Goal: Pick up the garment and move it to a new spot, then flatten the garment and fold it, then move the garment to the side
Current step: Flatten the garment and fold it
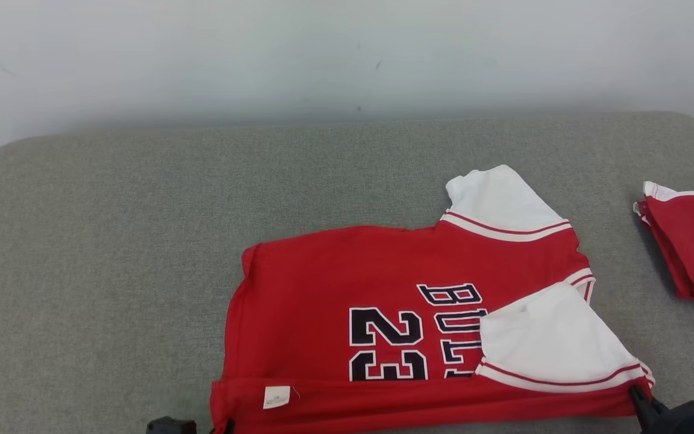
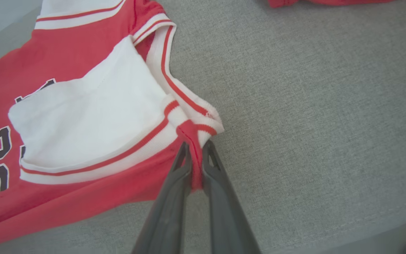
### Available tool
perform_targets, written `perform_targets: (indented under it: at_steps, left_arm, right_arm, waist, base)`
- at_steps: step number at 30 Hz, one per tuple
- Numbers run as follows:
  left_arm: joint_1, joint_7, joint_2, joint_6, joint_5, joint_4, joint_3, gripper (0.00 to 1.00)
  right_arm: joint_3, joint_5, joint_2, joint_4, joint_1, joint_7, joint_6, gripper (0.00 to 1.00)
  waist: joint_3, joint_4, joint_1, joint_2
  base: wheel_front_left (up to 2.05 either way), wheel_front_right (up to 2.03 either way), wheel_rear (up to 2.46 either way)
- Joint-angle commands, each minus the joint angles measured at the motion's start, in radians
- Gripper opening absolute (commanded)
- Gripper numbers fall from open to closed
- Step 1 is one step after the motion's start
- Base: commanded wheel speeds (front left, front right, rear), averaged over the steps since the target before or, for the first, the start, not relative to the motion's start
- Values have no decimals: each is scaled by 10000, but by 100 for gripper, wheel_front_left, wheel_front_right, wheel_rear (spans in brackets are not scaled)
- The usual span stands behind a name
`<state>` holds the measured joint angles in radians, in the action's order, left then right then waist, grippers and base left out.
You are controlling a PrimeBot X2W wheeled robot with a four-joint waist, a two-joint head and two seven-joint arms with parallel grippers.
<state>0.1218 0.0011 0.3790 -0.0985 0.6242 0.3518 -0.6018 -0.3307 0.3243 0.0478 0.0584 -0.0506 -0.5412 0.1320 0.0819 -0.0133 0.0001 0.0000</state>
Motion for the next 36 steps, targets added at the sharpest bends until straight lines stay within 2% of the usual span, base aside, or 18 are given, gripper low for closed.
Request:
perform_targets:
  at_steps: [1, 13, 14, 15, 16, 23, 36]
  left_arm:
    - [-223, 66, 163, -142, 61, -32, 27, 0]
    - [-944, 534, 255, -492, 285, -552, -108, 0]
    - [-965, 542, 246, -506, 309, -558, -113, 24]
    - [-988, 525, 232, -527, 320, -565, -111, 65]
    - [-1016, 487, 201, -547, 351, -577, -84, 100]
    - [-1201, 380, 133, -711, 481, -623, 10, 100]
    - [-1126, -140, 575, -1049, 475, -1316, 531, 100]
  right_arm:
    - [-59, 89, 51, -54, -177, 30, -32, 0]
    - [110, 76, 49, 452, -792, 203, -32, 0]
    - [155, 57, 48, 493, -796, 171, -32, 44]
    - [171, 50, 49, 509, -801, 162, -32, 98]
    - [148, 24, 49, 508, -798, 232, -32, 100]
    - [25, -202, 33, 460, -713, 464, -30, 100]
    - [-164, -615, 35, -484, -201, 887, -30, 100]
  waist:
    - [-9, -22, -1, 0]
    - [-101, -48, -1, 0]
    - [-120, -46, -1, 0]
    - [-139, -46, -1, 0]
    - [-156, -46, -1, 0]
    - [-267, -56, -1, 0]
    - [-355, -16, -1, 0]
  base:
    - [0, 0, 0]
    - [0, 0, 0]
    - [0, 0, 0]
    - [0, 0, 0]
    - [0, 0, 0]
    - [0, 0, 0]
    - [0, 0, 0]
